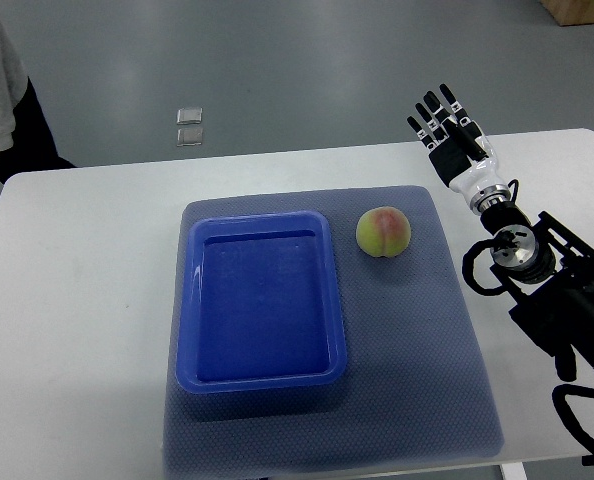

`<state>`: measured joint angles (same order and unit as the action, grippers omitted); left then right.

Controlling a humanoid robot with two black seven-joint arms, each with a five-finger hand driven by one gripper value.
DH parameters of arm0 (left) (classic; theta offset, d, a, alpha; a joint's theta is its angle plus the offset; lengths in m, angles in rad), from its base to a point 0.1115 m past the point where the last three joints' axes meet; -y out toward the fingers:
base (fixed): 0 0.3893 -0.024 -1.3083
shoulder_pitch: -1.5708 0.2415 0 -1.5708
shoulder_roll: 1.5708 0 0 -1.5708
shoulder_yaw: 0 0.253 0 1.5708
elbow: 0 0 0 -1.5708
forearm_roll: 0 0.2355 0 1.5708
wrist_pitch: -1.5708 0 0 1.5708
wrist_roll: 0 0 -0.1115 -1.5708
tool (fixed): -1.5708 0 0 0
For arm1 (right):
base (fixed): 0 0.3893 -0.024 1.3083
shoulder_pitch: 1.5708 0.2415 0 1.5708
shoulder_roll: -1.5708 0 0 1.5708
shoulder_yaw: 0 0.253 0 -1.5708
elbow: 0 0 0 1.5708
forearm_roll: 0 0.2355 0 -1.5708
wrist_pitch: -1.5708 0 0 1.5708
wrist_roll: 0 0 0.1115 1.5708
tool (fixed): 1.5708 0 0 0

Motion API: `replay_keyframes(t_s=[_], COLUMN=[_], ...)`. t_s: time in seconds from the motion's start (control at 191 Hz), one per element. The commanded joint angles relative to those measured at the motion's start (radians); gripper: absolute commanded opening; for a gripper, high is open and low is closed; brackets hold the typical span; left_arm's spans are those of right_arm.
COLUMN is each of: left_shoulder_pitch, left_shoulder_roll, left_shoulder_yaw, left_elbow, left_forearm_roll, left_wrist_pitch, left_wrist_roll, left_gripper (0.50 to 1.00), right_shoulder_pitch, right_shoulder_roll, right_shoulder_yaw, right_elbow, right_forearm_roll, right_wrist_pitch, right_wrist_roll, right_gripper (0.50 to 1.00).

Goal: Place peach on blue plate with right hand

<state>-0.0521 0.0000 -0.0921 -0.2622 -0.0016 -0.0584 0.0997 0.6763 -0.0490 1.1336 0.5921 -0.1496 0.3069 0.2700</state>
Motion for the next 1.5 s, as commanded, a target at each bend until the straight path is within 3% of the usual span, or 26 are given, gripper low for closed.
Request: replay_keyframes(t_s=[0.0,0.283,0.54,0.545,0.635,0.729,0.886,0.892,0.913,0.96,1.012,1.017,1.17,1.222,1.233,1.264,1.495], left_shoulder_pitch=[0.0,0.0,-0.002,-0.002,-0.002,-0.002,-0.002,-0.002,-0.002,-0.002,-0.002,-0.002,-0.002,-0.002,-0.002,-0.002,-0.002], left_shoulder_roll=[0.0,0.0,0.0,0.0,0.0,0.0,0.0,0.0,0.0,0.0,0.0,0.0,0.0,0.0,0.0,0.0,0.0], left_shoulder_yaw=[-0.002,-0.009,-0.003,-0.002,-0.002,-0.002,0.0,0.0,-0.002,-0.002,-0.002,-0.003,-0.001,-0.002,0.0,-0.001,0.0], left_elbow=[0.0,0.0,0.001,0.0,-0.005,-0.006,-0.006,-0.008,-0.008,-0.008,-0.008,-0.008,-0.011,-0.011,-0.012,-0.012,-0.012], left_forearm_roll=[0.0,0.0,0.0,0.0,0.0,0.0,0.0,0.0,0.0,0.0,0.0,0.0,0.0,0.0,0.0,0.0,0.0], left_wrist_pitch=[0.0,0.005,0.006,0.005,0.003,0.0,0.0,0.0,-0.001,-0.001,-0.001,0.0,-0.001,-0.001,-0.001,-0.001,-0.001], left_wrist_roll=[0.0,0.006,0.006,0.006,0.006,0.006,0.006,0.006,0.006,0.006,0.006,0.006,0.006,0.006,0.006,0.006,0.006], left_gripper=[1.0,1.0,1.0,1.0,1.0,1.0,1.0,1.0,1.0,1.0,1.0,1.0,1.0,1.0,1.0,1.0,1.0], right_shoulder_pitch=[0.0,0.008,0.101,0.139,0.241,0.36,0.483,0.549,0.578,0.626,0.626,0.675,0.781,0.781,0.809,0.812,0.784], right_shoulder_roll=[0.0,-0.002,-0.089,-0.129,-0.193,-0.264,-0.315,-0.339,-0.345,-0.353,-0.353,-0.362,-0.377,-0.377,-0.362,-0.356,-0.301], right_shoulder_yaw=[0.0,-0.035,-0.143,-0.202,-0.348,-0.497,-0.629,-0.705,-0.739,-0.807,-0.807,-0.886,-1.066,-1.066,-1.115,-1.129,-1.164], right_elbow=[0.0,0.002,0.012,0.017,0.028,0.031,0.032,0.035,0.041,0.061,0.061,0.102,0.256,0.256,0.29,0.299,0.298], right_forearm_roll=[-0.001,-0.001,-0.102,-0.172,-0.332,-0.513,-0.64,-0.706,-0.734,-0.781,-0.782,-0.832,-0.898,-0.898,-0.898,-0.898,-0.92], right_wrist_pitch=[0.001,0.006,0.024,0.043,0.083,0.08,0.143,0.211,0.241,0.284,0.284,0.304,0.304,0.304,0.304,0.304,0.304], right_wrist_roll=[0.0,-0.002,-0.009,-0.012,-0.026,-0.026,-0.032,-0.04,-0.048,-0.066,-0.066,-0.095,-0.196,-0.196,-0.239,-0.255,-0.278], right_gripper=[0.932,0.932,0.932,0.932,0.93,0.932,0.932,0.932,0.932,0.932,0.932,0.932,0.932,0.932,0.932,0.932,0.93])
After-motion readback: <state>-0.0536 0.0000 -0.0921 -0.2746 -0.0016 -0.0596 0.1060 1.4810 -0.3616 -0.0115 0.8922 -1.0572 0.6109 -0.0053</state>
